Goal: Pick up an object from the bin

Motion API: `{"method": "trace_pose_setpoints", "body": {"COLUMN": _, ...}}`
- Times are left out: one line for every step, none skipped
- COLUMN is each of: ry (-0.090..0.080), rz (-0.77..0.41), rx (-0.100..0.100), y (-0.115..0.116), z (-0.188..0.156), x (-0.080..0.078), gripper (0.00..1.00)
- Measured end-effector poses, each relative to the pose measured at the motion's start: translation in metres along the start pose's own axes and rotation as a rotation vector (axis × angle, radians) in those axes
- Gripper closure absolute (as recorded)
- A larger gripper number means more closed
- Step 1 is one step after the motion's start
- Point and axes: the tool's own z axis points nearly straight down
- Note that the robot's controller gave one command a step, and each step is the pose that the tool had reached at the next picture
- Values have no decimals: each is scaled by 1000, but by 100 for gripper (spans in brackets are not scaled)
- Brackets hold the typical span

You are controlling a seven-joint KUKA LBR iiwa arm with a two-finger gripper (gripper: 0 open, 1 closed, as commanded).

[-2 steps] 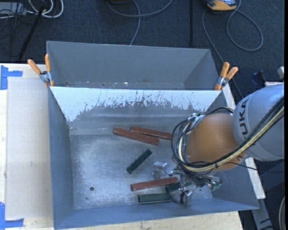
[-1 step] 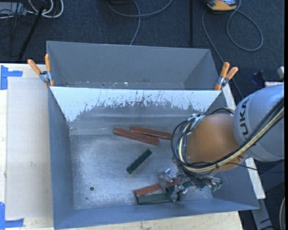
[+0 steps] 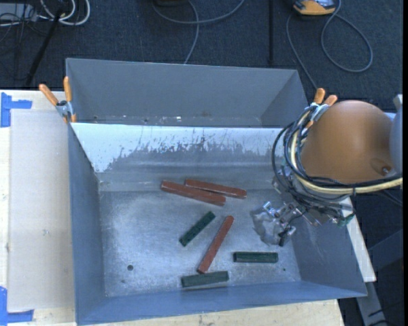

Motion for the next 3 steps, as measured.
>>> {"method": "trace_pose_setpoints", "body": {"ry": 6, "rz": 1, "rx": -7, "y": 2, "z": 4, "x": 1, "gripper": 0}}
{"method": "trace_pose_setpoints", "body": {"ry": 11, "rz": 18, "rx": -10, "y": -7, "z": 137, "x": 20, "gripper": 0}}
{"method": "trace_pose_setpoints", "body": {"ry": 7, "rz": 15, "rx": -7, "y": -7, "z": 133, "x": 18, "gripper": 100}}
